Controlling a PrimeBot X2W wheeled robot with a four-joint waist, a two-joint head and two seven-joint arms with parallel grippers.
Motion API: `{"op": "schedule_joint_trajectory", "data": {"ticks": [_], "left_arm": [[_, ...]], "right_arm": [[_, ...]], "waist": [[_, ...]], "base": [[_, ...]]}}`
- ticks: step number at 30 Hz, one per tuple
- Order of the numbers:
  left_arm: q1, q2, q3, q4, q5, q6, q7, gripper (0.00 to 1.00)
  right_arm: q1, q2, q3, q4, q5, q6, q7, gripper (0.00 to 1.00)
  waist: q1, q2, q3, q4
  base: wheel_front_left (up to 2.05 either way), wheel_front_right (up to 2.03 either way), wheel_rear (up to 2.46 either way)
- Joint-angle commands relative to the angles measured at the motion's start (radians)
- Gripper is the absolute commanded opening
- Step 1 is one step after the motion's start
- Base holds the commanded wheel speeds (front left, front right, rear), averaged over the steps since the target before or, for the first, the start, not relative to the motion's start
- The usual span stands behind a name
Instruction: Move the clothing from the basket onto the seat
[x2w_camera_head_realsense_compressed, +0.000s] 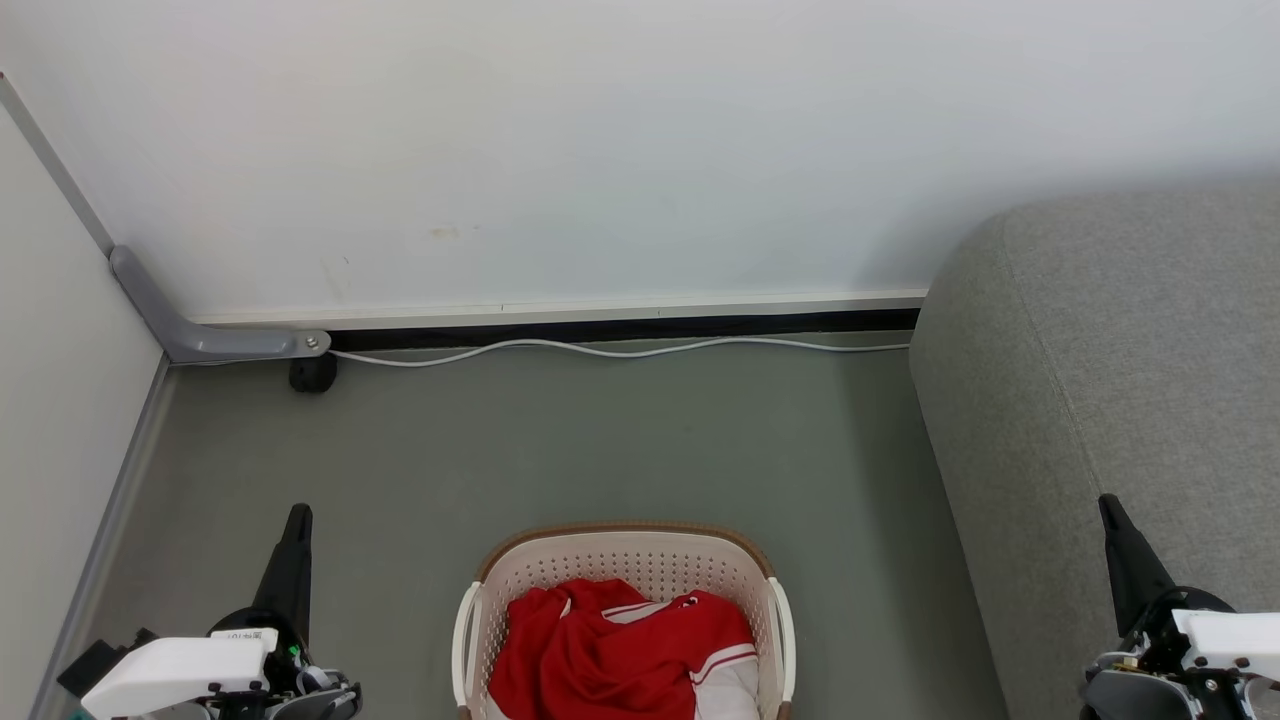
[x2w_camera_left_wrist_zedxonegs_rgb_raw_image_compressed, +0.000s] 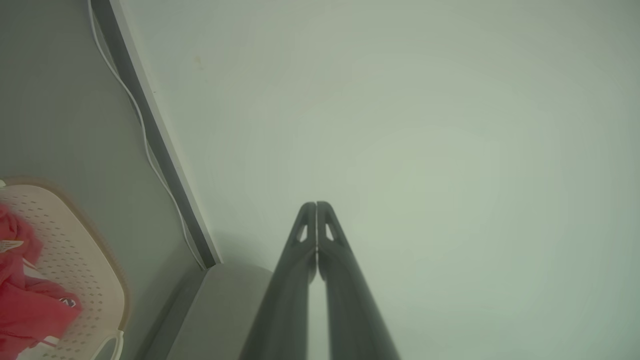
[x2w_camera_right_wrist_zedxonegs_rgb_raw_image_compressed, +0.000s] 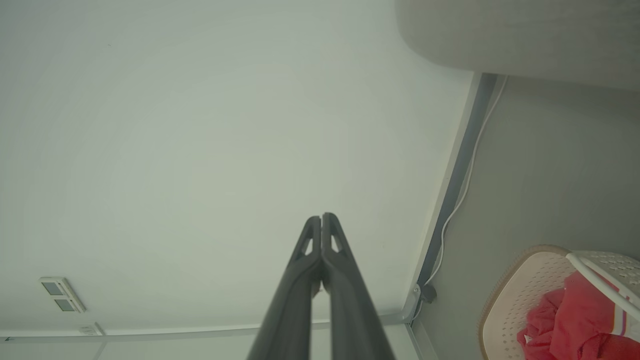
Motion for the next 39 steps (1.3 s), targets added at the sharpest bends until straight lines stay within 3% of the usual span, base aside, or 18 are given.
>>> {"op": "schedule_joint_trajectory", "data": {"ticks": [1,22,23,31,35,39], "left_arm": [[-0.058,0.01,0.032,-0.028,-0.004,-0.007,0.006,0.0],[-0.058,0.01,0.032,-0.028,-0.004,-0.007,0.006,0.0],[0.0,0.0,0.0,0.0,0.0,0.0,0.0,1.0],[0.041,-0.021,-0.003,0.066,0.001,0.001,-0.005,1.0],[0.03,-0.02,-0.003,0.068,0.004,0.001,-0.011,1.0],[0.028,-0.019,-0.007,0.071,0.01,0.001,-0.021,1.0]], "right_arm": [[-0.036,-0.015,0.019,-0.031,0.012,0.004,0.007,0.0],[-0.036,-0.015,0.019,-0.031,0.012,0.004,0.007,0.0],[0.0,0.0,0.0,0.0,0.0,0.0,0.0,1.0],[0.036,0.024,0.014,0.06,-0.003,0.0,-0.004,1.0],[0.023,0.023,0.025,0.063,-0.006,0.0,-0.01,1.0],[0.017,0.019,0.039,0.068,-0.013,0.0,-0.017,1.0]], "waist": [[0.0,-0.0001,0.0,0.0],[0.0,-0.0001,0.0,0.0],[0.0001,-0.0001,0.0,0.0],[0.0003,-0.0001,0.004,0.0],[0.0023,-0.0001,-0.001,0.0],[0.0003,-0.0001,-0.008,-0.002]], "base": [[0.0,0.0,0.0],[0.0,0.0,0.0],[0.0,0.0,0.0],[0.0,0.0,0.0],[0.0,0.0,0.0],[0.0,0.0,0.0]]}}
